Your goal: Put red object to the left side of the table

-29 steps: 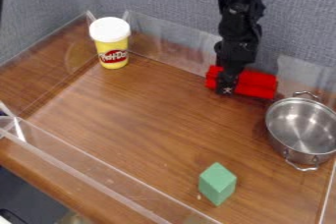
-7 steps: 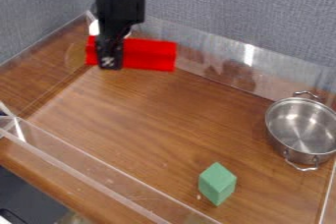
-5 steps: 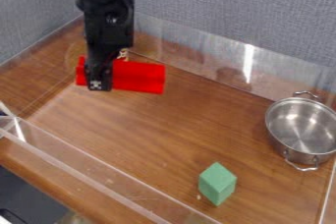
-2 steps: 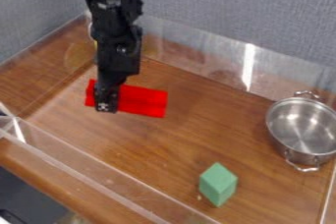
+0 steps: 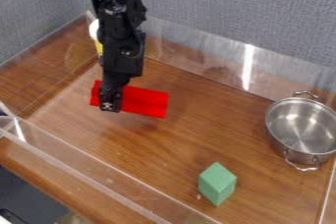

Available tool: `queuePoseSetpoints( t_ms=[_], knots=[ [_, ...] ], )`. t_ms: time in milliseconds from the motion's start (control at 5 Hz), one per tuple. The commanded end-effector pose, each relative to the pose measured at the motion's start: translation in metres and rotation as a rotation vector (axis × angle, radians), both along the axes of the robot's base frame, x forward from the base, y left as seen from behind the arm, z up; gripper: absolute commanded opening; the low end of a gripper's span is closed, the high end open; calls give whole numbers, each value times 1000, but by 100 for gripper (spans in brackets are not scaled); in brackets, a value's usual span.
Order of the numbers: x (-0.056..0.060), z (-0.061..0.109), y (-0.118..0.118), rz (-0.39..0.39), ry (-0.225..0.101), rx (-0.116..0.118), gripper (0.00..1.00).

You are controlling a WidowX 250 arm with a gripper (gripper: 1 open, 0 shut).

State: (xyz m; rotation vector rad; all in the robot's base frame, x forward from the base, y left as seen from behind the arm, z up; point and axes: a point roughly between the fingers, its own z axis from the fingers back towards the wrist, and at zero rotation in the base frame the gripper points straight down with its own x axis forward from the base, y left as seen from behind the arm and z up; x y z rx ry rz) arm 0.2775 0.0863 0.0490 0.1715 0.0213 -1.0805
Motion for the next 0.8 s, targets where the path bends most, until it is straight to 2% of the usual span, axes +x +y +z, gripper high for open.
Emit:
queuePoseSetpoints(
  t_ms=[0,600],
  knots=[
    [15,14,7,1,-58,21,0],
    [23,11,8,-23,-59,27,0]
  ],
)
